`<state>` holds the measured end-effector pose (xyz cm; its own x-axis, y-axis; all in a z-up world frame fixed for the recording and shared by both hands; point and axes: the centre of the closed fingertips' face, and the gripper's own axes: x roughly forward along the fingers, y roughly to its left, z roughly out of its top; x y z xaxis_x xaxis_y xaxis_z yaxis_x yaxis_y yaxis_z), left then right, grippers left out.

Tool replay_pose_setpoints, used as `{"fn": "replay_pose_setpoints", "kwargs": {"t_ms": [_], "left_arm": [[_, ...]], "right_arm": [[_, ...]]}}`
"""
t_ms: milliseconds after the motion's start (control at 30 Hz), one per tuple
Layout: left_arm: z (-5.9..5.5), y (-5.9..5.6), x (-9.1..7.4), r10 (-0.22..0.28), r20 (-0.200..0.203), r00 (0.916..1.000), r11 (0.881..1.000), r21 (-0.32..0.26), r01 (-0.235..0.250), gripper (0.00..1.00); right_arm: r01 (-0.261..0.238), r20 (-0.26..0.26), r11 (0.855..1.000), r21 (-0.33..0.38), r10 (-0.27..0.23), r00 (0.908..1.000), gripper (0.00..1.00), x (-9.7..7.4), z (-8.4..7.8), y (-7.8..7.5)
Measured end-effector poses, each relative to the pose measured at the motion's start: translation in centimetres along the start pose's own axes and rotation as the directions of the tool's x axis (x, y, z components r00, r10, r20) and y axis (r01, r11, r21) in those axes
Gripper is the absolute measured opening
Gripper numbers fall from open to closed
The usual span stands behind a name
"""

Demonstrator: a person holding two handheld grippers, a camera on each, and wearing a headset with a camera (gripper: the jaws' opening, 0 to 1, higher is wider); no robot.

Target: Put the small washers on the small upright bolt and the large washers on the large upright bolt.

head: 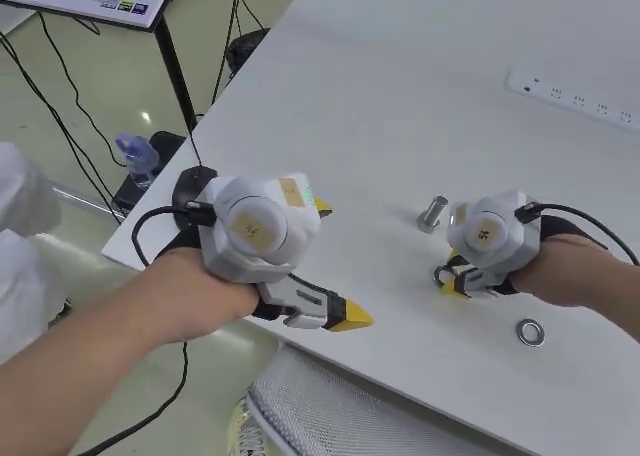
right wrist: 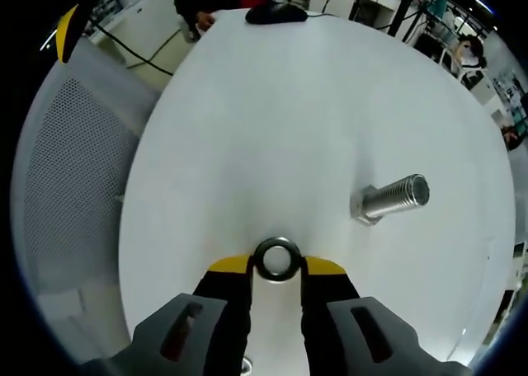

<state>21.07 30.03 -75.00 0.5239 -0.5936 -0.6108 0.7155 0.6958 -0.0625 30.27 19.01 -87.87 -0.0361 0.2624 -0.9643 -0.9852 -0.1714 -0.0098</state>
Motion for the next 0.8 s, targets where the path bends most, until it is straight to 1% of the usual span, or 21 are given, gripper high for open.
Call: {"fn": "replay_pose_setpoints", "kwargs": {"t_ms": [167,300,333,433,633,800], "left_arm": [[-0.1,-0.1,-0.2,0.001,-0.002,1.0000,1.000,0.001,-0.001,0.79],[-0.1,-0.3,-0.3,0.000,-0.001,1.0000,1.000,0.002,0.000,0.78],[-0.1,-0.3,-0.3,0.000,-0.002,1.0000,1.000,0.000,0.000,0.78],[-0.2,-0.4,-0.3,-0.001,-0.005,1.0000,1.000,0.001,0.001,0.78],[-0.1,-0.4,-0.4,-0.001,-0.004,1.0000,1.000,0.004,0.001,0.78],[0.2,-0.4,-0.2,0.000,0.002,1.0000,1.000,0.003,0.000,0.78]], "right_arm": [[-0.006,0.017,1.000,0.012,0.006,0.9998,0.22,0.0,-0.1,0.0],[-0.003,0.020,1.000,0.018,0.002,0.9998,0.22,-0.1,-0.1,0.2],[-0.007,0.022,1.000,0.024,0.006,0.9997,0.22,-0.3,-0.1,0.4],[0.000,0.028,0.999,0.035,-0.001,0.9996,0.22,-0.8,0.0,0.3],[0.000,0.009,0.998,0.055,-0.001,1.0000,0.22,-2.1,-0.3,0.1],[0.004,0.008,0.998,0.067,-0.005,1.0000,0.22,-3.4,-0.4,0.1]]}}
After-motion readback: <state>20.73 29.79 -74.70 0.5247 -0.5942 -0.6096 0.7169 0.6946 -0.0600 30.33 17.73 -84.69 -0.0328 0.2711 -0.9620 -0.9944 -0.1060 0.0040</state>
